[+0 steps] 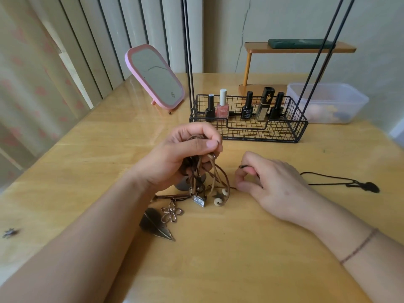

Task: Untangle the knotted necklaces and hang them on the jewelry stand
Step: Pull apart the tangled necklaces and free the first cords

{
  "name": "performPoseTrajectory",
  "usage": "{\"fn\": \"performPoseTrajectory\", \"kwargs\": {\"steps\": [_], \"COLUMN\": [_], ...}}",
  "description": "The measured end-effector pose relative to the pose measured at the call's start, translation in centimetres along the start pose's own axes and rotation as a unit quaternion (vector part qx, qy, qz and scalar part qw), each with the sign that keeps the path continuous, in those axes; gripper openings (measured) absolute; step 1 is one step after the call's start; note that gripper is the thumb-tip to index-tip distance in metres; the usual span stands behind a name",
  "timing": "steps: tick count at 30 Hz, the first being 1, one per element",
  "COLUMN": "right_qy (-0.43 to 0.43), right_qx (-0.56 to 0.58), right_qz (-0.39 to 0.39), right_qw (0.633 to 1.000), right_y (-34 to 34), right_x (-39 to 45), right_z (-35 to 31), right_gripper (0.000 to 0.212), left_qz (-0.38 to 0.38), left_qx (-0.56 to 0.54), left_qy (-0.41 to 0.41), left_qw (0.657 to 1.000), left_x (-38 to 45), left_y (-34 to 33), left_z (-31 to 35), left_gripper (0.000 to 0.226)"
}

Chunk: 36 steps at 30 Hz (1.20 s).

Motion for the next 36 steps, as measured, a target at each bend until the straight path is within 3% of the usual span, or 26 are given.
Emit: {"fn": "performPoseTrajectory", "kwargs": {"steps": [8, 11, 13, 16, 20, 24, 28, 30, 32, 33, 35, 36], "right_qy": [0.04, 0.015, 0.009, 0.015, -0.005, -0.012, -0.001, 0.004, 0.018, 0.026, 0.04, 0.043], "right_qx": [0.066, 0.117, 0.228, 0.402, 0.492, 0.478, 0.472, 0.452, 0.424, 0.418, 0.423, 0.428], "right_qz": [0.01, 0.029, 0.044, 0.094, 0.149, 0.162, 0.131, 0.117, 0.089, 0.078, 0.074, 0.08], "right_qw": [0.997, 0.993, 0.973, 0.91, 0.858, 0.863, 0.872, 0.884, 0.901, 0.905, 0.902, 0.899], "right_y": [-0.6, 0.1, 1.3, 2.8, 3.3, 3.3, 3.4, 3.5, 3.3, 3.2, 2.9, 2.9], "right_x": [-0.2, -0.1, -0.3, -0.4, -0.1, -0.2, -0.2, -0.2, -0.2, -0.2, -0.1, -0.1], "right_z": [-1.1, 0.4, 1.2, 2.2, 3.0, 2.9, 2.7, 2.4, 1.8, 1.4, 0.5, 0.3], "right_gripper": [0.046, 0.043, 0.035, 0.027, 0.03, 0.041, 0.029, 0.035, 0.04, 0.041, 0.041, 0.041], "left_qz": [-0.021, -0.01, 0.004, 0.054, 0.093, 0.112, 0.076, 0.111, 0.131, 0.124, 0.081, 0.057], "left_qx": [-0.052, -0.051, -0.029, 0.052, 0.196, 0.4, 0.664, 0.69, 0.689, 0.653, 0.481, 0.392], "left_qy": [-0.016, -0.008, 0.006, 0.049, 0.115, 0.139, 0.189, 0.178, 0.101, 0.061, 0.035, 0.039], "left_qw": [0.998, 0.999, 1.0, 0.996, 0.969, 0.899, 0.719, 0.693, 0.705, 0.745, 0.872, 0.917], "left_x": [0.2, 0.1, -0.1, -0.1, 0.0, -0.3, -0.2, -0.3, -0.1, 0.1, 0.4, 0.5], "left_y": [-0.2, 0.4, 0.9, 1.6, 2.6, 2.8, 2.3, 1.8, 0.5, -0.5, -2.9, -4.1], "left_z": [-0.2, -0.1, 0.0, -0.1, -0.1, 0.8, 0.6, 0.3, 0.2, 0.1, -0.4, -0.9], "left_gripper": [0.019, 0.019, 0.02, 0.016, 0.028, 0.034, 0.024, 0.034, 0.045, 0.046, 0.045, 0.044]}}
Point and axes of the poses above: each hand's wrist, its own x-axis towards the middle knuckle, its own y-axis out of the back of the hand, z = x × y, the point moved 1 cm from there along x, towards the middle knuckle, and after that the axes turned 1 degree about -y, right-handed, at the moved point
